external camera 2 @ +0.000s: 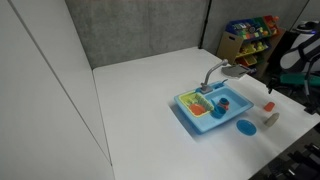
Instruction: Stack the orange cup on the blue cup in the sink
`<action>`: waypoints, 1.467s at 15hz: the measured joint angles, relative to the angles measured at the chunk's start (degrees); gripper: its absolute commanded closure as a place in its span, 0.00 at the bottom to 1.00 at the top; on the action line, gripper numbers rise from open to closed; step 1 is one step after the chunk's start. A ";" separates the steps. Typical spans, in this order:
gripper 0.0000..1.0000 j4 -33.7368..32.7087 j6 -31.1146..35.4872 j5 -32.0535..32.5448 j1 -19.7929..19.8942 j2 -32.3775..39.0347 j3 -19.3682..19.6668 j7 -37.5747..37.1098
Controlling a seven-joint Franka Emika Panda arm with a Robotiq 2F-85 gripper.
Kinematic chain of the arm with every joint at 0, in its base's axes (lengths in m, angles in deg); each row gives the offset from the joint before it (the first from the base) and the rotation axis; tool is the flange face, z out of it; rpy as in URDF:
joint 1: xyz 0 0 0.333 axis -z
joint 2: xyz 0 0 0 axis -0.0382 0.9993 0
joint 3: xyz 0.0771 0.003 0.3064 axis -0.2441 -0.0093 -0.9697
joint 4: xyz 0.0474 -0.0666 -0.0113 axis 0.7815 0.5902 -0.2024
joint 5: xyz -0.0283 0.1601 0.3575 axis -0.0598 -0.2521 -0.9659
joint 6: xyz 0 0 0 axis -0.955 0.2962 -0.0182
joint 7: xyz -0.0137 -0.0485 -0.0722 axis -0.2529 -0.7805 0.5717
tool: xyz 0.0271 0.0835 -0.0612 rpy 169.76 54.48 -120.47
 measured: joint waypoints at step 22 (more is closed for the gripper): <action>0.00 -6.96 5.01 -9.30 3.47 13.24 -2.98 0.21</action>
